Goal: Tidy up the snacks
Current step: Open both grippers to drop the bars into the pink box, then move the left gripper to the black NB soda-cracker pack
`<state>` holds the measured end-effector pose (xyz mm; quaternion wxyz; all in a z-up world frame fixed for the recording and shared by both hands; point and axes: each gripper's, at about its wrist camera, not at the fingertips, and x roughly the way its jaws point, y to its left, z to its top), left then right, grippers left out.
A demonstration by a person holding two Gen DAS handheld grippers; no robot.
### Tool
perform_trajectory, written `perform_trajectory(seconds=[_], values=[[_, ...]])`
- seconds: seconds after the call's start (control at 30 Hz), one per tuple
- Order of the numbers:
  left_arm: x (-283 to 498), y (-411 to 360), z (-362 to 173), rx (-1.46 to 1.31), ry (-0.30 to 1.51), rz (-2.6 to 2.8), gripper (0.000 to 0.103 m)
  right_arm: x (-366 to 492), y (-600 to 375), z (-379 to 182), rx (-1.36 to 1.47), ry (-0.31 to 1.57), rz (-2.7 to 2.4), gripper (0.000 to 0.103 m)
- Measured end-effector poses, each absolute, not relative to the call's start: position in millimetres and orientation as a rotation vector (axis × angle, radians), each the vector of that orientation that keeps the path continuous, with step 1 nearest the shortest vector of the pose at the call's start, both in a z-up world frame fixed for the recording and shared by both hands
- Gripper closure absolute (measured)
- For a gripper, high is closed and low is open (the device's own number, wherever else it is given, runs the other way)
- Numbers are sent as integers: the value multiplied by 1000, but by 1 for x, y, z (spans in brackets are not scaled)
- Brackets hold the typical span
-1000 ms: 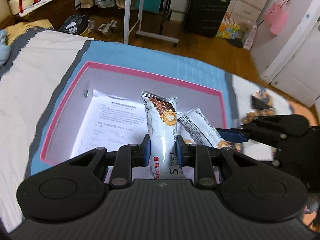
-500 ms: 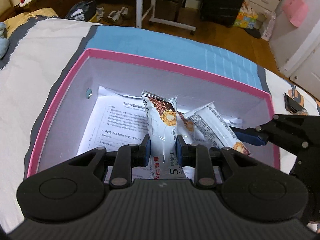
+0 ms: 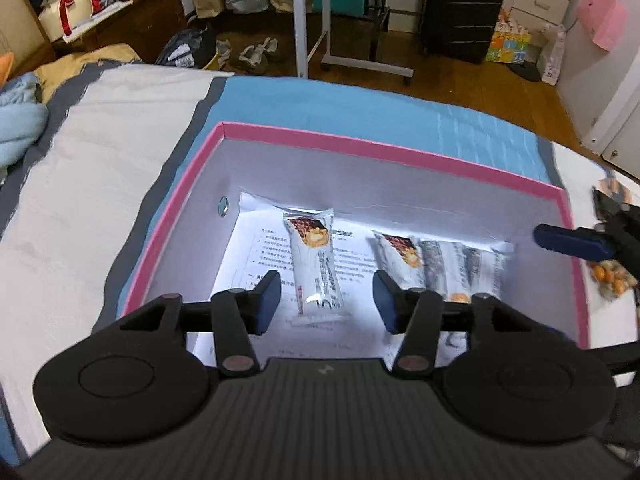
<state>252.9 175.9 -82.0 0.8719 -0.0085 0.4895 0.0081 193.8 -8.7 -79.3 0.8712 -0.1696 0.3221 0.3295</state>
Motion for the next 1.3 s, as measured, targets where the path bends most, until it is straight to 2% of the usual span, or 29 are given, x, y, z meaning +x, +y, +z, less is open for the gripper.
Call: perform_trajectory(seconds=[0.17,0.53,0.77,1.0,1.23,1.3], values=[[222,163,-45,-7,948,-47,38,153,-52,-49,-256,595,661,31],[168,96,-2,75,881,-252,30,79,-117,-40,-337,592,497,26],[153,48,-1,31,951,-411,30,55,-138,-40,-330,609,464,16],[148,-6,-24,41,1028,-507,30,47,-136,-58,-326,631,492,13],[163,-42,-74,56,1132,-518,44,57,-145,-103,-224,672,525,13],[170,-46,-88,58,1144,-493,44,61,-147,-117,-188,690,537,15]])
